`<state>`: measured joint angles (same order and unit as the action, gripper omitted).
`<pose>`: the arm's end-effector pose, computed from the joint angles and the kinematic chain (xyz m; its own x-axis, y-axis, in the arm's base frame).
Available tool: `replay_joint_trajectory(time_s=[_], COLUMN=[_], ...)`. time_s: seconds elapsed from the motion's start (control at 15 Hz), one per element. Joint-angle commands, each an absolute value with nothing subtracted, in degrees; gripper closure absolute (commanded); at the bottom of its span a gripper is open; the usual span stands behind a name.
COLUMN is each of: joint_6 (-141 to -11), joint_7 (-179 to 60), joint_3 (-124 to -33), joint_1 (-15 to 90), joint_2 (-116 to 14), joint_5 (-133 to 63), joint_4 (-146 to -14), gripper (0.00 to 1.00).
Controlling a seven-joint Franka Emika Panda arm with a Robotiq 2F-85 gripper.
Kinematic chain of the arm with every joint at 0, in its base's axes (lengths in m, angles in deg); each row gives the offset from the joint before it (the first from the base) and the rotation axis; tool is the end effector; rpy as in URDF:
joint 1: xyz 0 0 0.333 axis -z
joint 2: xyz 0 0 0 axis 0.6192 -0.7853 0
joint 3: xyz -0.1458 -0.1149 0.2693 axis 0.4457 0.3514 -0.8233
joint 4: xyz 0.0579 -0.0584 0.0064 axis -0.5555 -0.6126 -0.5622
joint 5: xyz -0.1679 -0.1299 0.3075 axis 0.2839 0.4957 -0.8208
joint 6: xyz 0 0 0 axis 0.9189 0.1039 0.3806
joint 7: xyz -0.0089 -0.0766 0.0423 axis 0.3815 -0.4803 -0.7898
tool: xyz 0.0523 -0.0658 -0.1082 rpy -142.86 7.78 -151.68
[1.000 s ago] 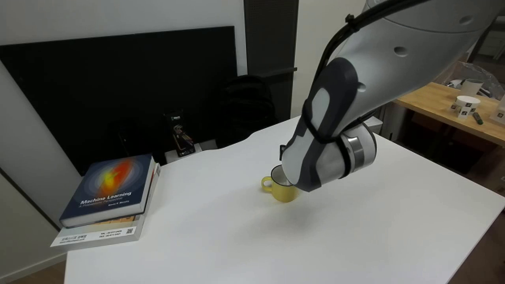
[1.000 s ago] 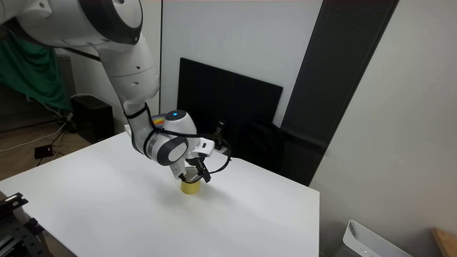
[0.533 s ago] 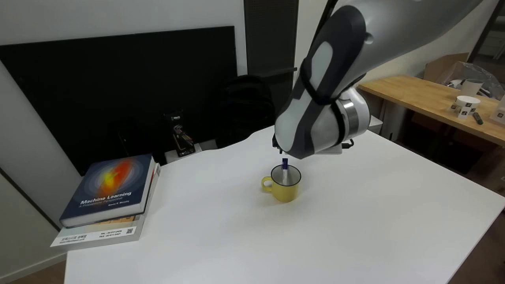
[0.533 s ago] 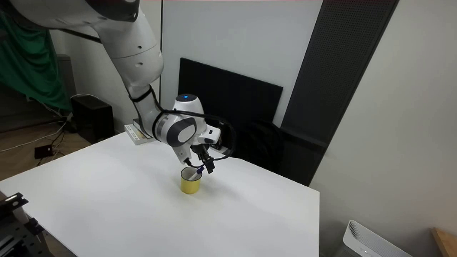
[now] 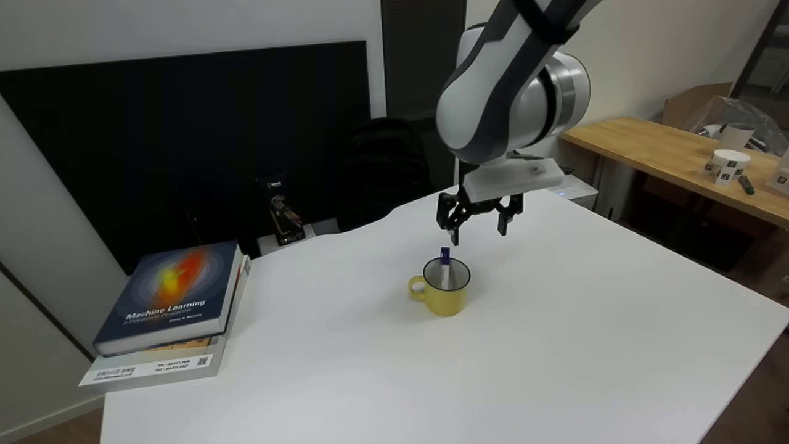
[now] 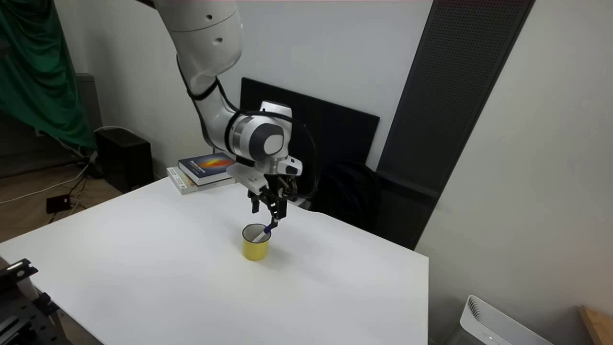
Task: Pick the marker and put it in the cup
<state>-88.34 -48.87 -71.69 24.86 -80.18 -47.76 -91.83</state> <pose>0.6286 0.0357 0.0952 0.9513 -0.3077 -0.0151 -0.3068 -0.9506 0.0475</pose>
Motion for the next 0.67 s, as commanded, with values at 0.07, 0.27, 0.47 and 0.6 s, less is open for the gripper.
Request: replay_joint_trajectory(time_s=[0.07,0.27,0.47,0.6], joint_6=[-75.9,-75.0,-73.8,-73.8], joint_7=[-54.1,-52.8,-53.4,-53.4], joint_3=[-76.0,-76.9,-77.3,-77.4], joint_1=[30.2,31.2,31.6,31.6], joint_2=[-75.3,-76.2,-75.8,-75.8], joint_5=[-42.3,-41.8,-41.7,-41.7], joint_4=[-92.7,-91.8,-91.8,-91.8], gripper=[0.0,0.0,0.0,0.0])
